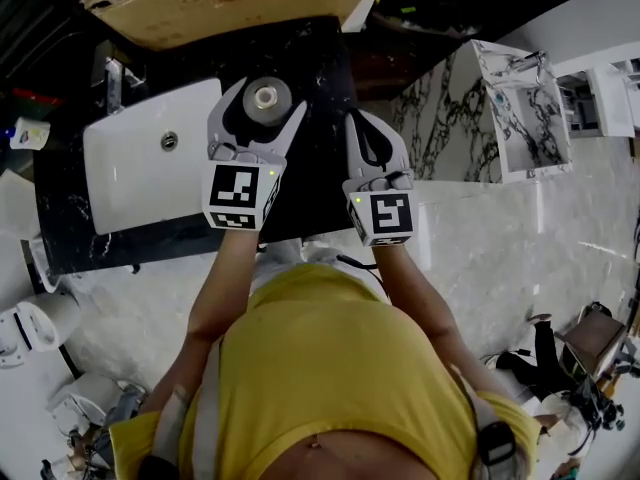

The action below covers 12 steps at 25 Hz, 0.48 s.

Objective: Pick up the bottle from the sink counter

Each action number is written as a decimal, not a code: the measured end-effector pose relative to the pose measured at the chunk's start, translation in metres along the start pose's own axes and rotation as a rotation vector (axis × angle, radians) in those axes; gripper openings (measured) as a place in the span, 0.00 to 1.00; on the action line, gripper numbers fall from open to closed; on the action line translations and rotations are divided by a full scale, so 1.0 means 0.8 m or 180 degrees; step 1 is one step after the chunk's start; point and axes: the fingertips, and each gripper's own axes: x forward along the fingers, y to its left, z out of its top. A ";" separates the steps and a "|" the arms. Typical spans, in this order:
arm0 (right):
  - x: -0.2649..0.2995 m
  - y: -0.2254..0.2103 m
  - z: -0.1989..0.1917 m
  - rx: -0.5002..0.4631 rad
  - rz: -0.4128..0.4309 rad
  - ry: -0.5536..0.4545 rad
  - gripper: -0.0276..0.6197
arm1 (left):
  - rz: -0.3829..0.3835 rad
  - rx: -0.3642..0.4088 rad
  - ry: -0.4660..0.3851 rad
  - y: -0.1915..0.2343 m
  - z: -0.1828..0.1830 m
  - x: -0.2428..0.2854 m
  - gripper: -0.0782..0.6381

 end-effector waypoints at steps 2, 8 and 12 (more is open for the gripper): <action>-0.008 -0.002 0.012 0.0009 -0.0040 -0.0052 0.04 | 0.0067 0.0011 -0.0072 -0.002 0.016 -0.020 0.58; -0.037 0.000 0.042 0.0011 -0.0127 -0.0133 0.04 | 0.0193 0.0018 -0.0122 -0.011 0.040 -0.073 0.58; -0.049 0.003 0.058 -0.0004 -0.0142 -0.0151 0.04 | 0.0186 -0.0018 -0.0131 -0.016 0.045 -0.094 0.58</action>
